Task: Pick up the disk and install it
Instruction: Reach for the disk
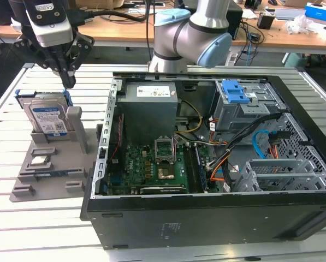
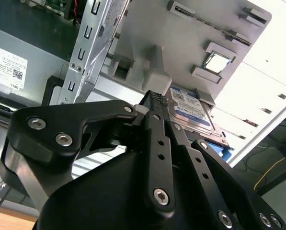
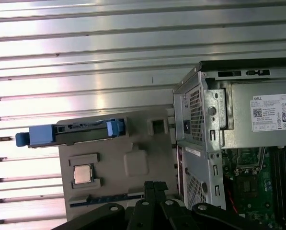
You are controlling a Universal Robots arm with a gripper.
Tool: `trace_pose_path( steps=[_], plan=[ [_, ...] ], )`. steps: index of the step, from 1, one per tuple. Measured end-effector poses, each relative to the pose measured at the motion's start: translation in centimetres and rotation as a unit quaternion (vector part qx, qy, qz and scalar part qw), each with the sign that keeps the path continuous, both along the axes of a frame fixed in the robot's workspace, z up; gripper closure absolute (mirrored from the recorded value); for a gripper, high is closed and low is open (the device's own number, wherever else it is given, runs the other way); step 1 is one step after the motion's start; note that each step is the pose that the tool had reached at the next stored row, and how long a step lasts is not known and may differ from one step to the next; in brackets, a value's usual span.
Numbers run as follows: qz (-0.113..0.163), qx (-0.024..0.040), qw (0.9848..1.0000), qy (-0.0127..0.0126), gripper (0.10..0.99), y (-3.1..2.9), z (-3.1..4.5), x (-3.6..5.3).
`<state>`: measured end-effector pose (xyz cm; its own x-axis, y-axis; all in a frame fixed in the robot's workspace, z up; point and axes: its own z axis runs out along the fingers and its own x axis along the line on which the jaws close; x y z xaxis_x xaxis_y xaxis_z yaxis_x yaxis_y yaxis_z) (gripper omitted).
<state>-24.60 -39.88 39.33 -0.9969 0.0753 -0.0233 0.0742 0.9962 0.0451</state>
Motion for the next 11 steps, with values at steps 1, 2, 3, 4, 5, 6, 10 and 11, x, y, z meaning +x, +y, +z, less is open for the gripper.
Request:
trace_pose_path(
  steps=[1, 2, 3, 4, 5, 6, 10, 11],
  plan=[
    [0.0, 0.0, 1.0, 0.0, 0.98, 0.0, 0.0, -0.12],
    [0.0, 0.0, 1.0, 0.0, 0.98, 0.0, 0.0, -0.23],
    [0.0, 0.0, 1.0, 0.0, 0.98, 0.0, 0.0, -0.58],
    [0.0, 0.0, 1.0, 0.0, 0.98, 0.0, 0.0, -0.86],
    [0.0, 0.0, 1.0, 0.0, 0.98, 0.0, 0.0, -0.99],
    [0.0, 0.0, 1.0, 0.0, 0.98, 0.0, 0.0, -1.16],
    [0.0, 0.0, 1.0, 0.0, 0.98, 0.0, 0.0, -1.81],
    [0.0, 0.0, 1.0, 0.0, 0.98, 0.0, 0.0, -1.99]
  ],
)
